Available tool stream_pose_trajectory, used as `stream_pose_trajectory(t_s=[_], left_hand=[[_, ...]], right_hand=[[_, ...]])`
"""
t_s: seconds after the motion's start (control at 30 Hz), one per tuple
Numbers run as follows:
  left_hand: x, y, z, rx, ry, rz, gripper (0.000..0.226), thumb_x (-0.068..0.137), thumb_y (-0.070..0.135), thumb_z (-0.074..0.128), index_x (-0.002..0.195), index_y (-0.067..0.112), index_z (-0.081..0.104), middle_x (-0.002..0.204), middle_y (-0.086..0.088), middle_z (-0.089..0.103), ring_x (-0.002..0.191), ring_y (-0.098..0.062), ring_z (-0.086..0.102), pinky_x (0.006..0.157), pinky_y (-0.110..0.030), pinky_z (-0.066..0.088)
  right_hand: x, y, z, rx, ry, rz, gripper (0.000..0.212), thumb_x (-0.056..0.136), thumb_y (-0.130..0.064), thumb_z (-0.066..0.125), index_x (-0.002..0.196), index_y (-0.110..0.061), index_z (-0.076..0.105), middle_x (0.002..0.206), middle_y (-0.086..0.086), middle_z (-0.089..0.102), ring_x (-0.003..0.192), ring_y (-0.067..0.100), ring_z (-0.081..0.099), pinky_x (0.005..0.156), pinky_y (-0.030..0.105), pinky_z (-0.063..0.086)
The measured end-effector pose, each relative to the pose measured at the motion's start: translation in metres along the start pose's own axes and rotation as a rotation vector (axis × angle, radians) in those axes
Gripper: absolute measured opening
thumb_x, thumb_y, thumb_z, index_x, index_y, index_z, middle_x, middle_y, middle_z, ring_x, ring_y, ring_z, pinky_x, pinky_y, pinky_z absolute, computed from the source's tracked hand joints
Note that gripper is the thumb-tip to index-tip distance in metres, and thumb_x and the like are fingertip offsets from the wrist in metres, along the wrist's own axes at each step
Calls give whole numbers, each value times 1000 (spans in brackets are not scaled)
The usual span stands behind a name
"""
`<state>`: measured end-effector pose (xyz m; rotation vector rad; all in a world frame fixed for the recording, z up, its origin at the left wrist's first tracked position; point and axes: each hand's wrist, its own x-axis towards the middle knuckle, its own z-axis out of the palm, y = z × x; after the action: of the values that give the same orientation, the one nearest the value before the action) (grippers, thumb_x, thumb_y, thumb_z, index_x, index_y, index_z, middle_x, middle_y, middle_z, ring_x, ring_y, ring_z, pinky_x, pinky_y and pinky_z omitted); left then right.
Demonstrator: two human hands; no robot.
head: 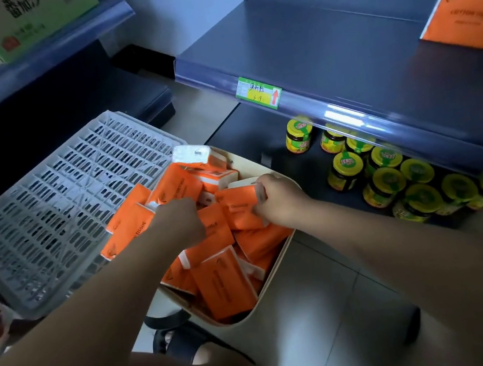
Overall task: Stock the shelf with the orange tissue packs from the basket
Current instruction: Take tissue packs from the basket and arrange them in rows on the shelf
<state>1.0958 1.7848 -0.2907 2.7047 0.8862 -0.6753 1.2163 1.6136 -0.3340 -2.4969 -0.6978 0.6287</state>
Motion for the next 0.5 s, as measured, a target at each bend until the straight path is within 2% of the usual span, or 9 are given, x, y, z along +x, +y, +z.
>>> stream_pose_trajectory(t_s=[0.07,0.17,0.3,0.4,0.5], left_hand=[[6,-1,1,-7,17,6,31,89,18,66,120,14,63,119,-9,63,105,-29,61,77,-34,47],[11,-3,-2,-92,-5,12,46,83,10,72,128,16,65,121,-7,63,102,-26,60,75,-32,46],[9,-4,-8,-143,-66,61,61,81,5,77,138,17,57,129,-10,59,112,-28,57,79,-30,42],[6,-10,-15,-216,-39,84,52,76,6,83,123,16,64,116,-6,60,100,-24,56,75,-30,45],[4,-13,-37,-467,-6,135,40,74,1,82,108,20,72,103,-3,67,94,-23,63,71,-29,50]], right_hand=[[0,3,2,51,19,6,34,69,-43,68,98,-30,57,108,1,66,100,26,64,88,43,57],[1,8,1,87,22,18,39,78,-38,76,111,-23,62,108,0,66,99,23,63,84,39,57],[4,10,-4,187,42,33,26,82,-32,74,103,-22,62,98,-3,64,92,20,64,73,31,52],[1,8,-16,209,48,37,26,80,-29,77,99,-21,62,95,-1,65,89,20,65,72,33,55],[-3,3,-44,254,51,37,28,75,-26,82,97,-21,65,93,0,68,89,19,66,70,30,51]])
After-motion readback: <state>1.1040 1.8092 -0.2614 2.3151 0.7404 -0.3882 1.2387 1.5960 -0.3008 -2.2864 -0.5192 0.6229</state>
